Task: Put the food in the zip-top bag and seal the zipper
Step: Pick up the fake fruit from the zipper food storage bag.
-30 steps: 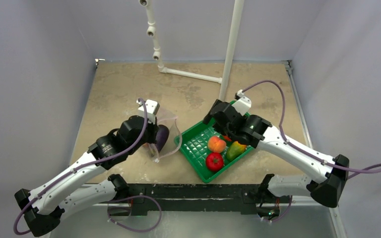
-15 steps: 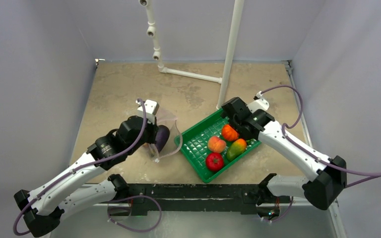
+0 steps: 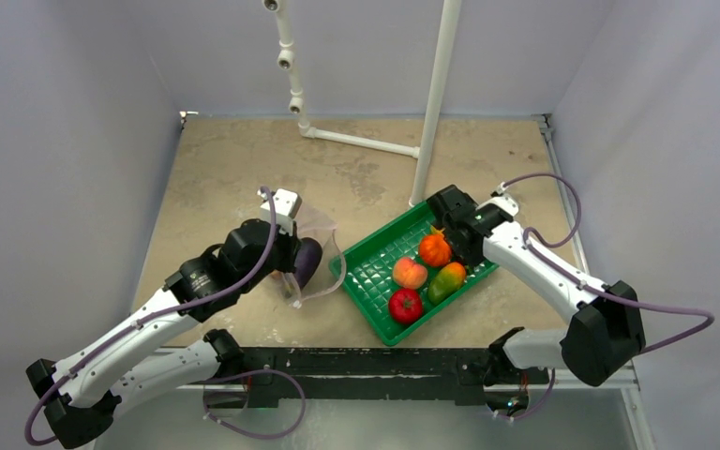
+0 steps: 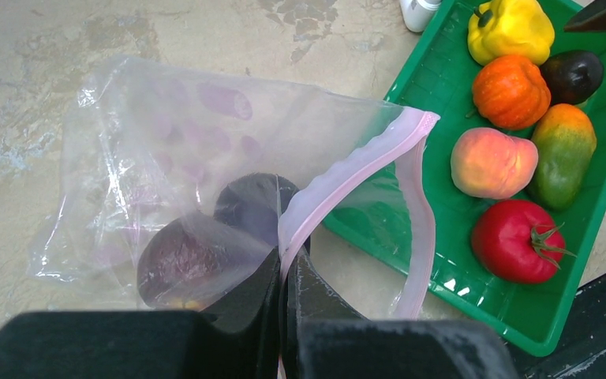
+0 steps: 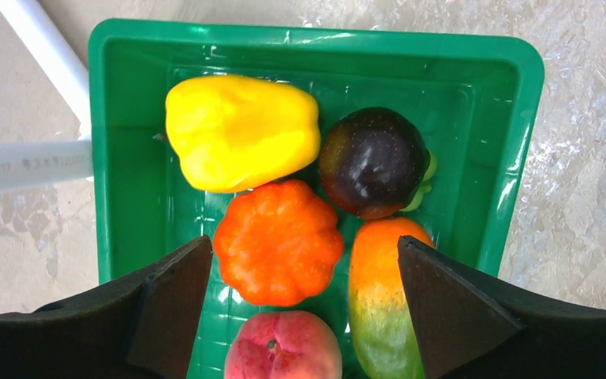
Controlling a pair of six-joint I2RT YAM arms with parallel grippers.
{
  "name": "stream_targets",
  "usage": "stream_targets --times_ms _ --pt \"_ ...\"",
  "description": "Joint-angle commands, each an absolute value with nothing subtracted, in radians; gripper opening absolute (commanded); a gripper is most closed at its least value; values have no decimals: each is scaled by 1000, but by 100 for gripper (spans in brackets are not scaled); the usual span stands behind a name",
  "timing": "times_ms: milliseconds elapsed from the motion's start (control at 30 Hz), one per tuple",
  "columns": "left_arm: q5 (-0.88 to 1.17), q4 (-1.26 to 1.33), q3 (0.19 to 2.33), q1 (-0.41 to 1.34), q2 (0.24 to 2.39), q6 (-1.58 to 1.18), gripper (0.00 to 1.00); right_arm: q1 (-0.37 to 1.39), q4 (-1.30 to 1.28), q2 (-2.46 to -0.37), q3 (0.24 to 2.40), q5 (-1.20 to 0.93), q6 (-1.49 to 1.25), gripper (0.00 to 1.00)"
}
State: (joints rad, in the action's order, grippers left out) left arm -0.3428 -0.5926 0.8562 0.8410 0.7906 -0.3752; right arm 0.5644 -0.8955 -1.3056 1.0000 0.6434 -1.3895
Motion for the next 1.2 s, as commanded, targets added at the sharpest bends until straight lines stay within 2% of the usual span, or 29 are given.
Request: stream_targets --times_ms 0,233,800,1167 --pt "-327 -559 870 847 781 -382 0 523 -857 -1268 968 683 -1397 86" --pt "-321 -560 869 847 779 -381 0 470 -809 -1289 943 675 -1361 76" --pt "-282 -552 869 847 774 -377 0 438 -785 -1424 911 639 -1373 75" --pt "-257 -549 867 847 772 -373 0 437 -801 -1471 898 624 -1422 70"
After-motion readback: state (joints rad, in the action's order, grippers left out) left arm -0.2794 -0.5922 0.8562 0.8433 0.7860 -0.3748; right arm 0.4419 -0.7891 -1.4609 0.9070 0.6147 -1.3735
